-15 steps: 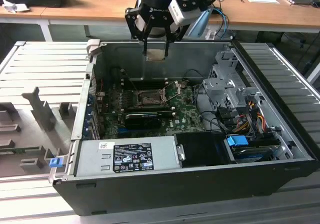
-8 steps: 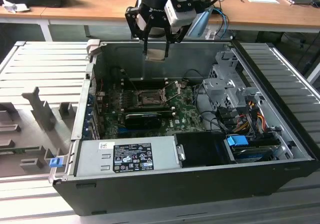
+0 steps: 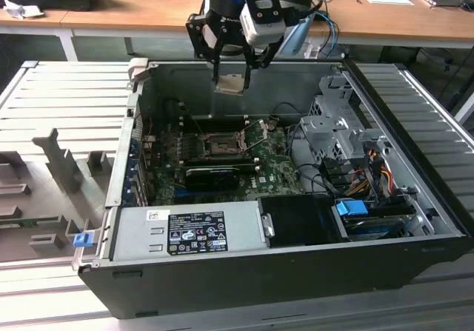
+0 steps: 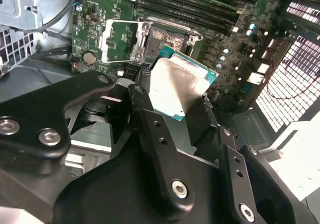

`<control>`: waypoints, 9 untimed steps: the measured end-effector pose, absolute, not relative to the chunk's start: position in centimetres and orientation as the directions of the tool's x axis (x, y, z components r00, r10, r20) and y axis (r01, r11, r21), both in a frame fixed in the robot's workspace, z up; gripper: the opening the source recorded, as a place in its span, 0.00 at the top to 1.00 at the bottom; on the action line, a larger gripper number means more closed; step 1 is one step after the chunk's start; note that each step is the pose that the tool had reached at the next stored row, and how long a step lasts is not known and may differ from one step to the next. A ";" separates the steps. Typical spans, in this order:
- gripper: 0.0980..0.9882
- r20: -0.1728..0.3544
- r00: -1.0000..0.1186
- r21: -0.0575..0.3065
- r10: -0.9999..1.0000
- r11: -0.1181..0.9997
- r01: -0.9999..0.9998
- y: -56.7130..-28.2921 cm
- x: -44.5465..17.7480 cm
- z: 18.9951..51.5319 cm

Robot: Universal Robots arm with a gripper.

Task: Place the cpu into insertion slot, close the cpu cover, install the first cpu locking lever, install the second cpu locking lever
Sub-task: 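Place the cpu into insertion slot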

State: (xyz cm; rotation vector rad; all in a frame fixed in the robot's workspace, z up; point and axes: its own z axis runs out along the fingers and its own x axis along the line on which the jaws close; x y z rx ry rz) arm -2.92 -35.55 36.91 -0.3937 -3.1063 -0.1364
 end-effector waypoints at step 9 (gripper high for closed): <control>0.52 0.018 -0.965 0.084 0.262 0.961 0.262 -35.6 -2.9 36.5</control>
